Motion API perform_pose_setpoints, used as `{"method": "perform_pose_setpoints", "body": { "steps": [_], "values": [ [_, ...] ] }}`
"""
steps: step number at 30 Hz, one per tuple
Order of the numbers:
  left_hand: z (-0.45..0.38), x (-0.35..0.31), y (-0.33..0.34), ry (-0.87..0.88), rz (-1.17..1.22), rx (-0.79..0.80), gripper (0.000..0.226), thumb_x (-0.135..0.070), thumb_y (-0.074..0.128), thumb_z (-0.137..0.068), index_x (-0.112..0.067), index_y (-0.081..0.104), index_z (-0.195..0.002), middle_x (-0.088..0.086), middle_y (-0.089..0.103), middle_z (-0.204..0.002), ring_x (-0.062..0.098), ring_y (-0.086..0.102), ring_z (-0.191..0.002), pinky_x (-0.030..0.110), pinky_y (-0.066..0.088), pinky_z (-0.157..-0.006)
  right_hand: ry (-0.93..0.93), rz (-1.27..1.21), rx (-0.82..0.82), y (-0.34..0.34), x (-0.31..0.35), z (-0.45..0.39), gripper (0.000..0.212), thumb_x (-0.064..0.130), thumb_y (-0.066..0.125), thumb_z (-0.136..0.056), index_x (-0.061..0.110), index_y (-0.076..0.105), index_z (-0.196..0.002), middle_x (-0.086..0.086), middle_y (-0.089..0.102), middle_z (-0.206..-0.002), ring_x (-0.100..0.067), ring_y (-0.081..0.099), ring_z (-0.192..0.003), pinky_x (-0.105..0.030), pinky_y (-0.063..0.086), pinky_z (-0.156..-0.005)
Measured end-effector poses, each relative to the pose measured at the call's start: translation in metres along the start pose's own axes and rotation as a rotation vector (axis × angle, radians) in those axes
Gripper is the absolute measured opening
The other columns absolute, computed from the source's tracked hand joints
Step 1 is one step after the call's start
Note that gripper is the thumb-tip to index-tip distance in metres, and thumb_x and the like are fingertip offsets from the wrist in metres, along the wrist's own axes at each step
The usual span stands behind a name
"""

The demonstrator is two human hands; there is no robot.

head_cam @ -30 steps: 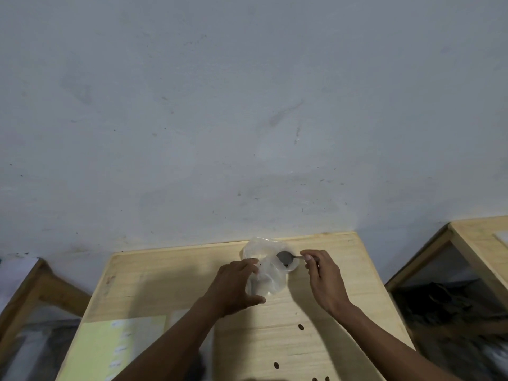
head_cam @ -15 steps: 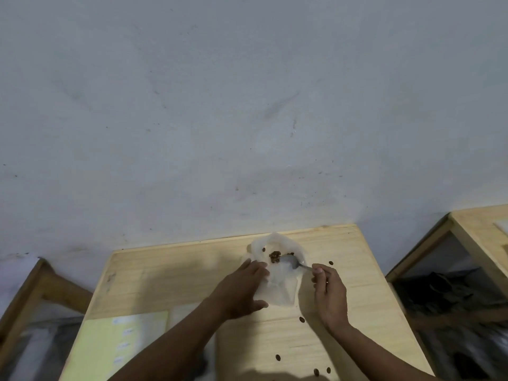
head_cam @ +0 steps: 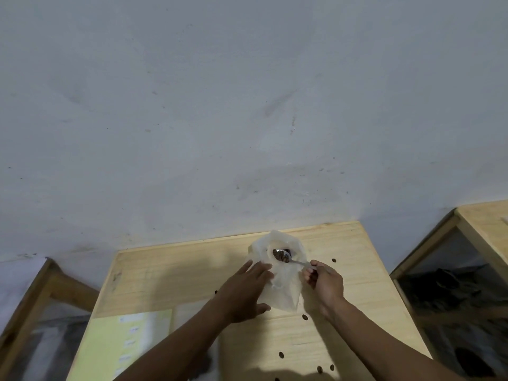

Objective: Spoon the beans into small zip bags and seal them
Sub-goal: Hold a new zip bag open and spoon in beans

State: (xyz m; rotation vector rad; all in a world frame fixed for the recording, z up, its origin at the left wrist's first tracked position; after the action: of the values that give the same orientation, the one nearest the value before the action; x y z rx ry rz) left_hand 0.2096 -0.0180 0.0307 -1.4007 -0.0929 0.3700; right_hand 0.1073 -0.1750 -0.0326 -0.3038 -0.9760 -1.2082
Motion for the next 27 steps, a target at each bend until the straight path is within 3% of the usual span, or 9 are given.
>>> {"method": "perform_pose_setpoints", "body": {
  "steps": [7,10,16,22,27],
  "values": [
    [0.004,0.015,0.004,-0.177,0.043,0.027,0.072,-0.058,0.061,-0.085,-0.022,0.038,-0.143,-0.001,0.032,-0.156,0.016,0.029,-0.143,0.035,0.012,-0.121,-0.110,0.110,0.018,0.001,0.018,0.001,0.022,0.001,0.035,-0.101,-0.003,0.056,-0.104,-0.015,0.050,-0.073,-0.023,0.049,-0.064,-0.023,0.049,-0.058],
    [0.002,0.018,0.001,-0.218,0.080,0.005,0.071,-0.057,0.062,-0.084,-0.022,0.039,-0.142,-0.001,0.034,-0.155,0.016,0.034,-0.140,0.032,0.013,-0.120,-0.154,0.196,-0.007,-0.002,0.027,-0.001,0.023,0.001,0.036,-0.100,-0.005,0.059,-0.102,-0.014,0.054,-0.070,-0.024,0.051,-0.064,-0.028,0.049,-0.063],
    [0.001,0.020,0.001,-0.274,0.161,-0.014,0.074,-0.058,0.062,-0.084,-0.023,0.035,-0.143,0.001,0.018,-0.162,0.023,0.025,-0.146,0.039,0.029,-0.117,-0.126,0.242,0.025,-0.006,0.028,-0.004,0.023,0.001,0.038,-0.100,-0.005,0.061,-0.101,-0.015,0.055,-0.072,-0.024,0.052,-0.063,-0.030,0.050,-0.066],
    [0.001,0.024,0.005,-0.295,0.167,0.001,0.074,-0.059,0.060,-0.085,-0.022,0.035,-0.143,0.002,0.018,-0.162,0.016,0.026,-0.145,0.033,0.013,-0.121,-0.133,0.148,0.012,-0.005,0.039,0.004,0.025,0.004,0.037,-0.101,-0.004,0.061,-0.101,-0.017,0.058,-0.075,-0.025,0.055,-0.065,-0.032,0.051,-0.069],
    [0.004,0.030,0.009,-0.366,0.234,0.015,0.075,-0.061,0.062,-0.083,-0.024,0.037,-0.143,0.000,0.022,-0.161,0.019,0.036,-0.140,0.035,0.023,-0.117,-0.268,0.181,0.030,0.003,0.071,0.017,0.024,0.006,0.039,-0.100,0.001,0.062,-0.094,-0.012,0.056,-0.070,-0.024,0.053,-0.064,-0.031,0.047,-0.066]
  ]
}}
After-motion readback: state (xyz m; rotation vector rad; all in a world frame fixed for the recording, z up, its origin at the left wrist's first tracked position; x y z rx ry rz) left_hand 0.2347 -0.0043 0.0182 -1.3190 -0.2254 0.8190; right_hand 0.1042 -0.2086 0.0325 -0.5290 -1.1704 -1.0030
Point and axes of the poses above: each hand's wrist, its own z-axis away from the middle knuckle, its own y-axis out of the palm, x = y × z, the point moved 7 cm from there along -z, towards the middle knuckle
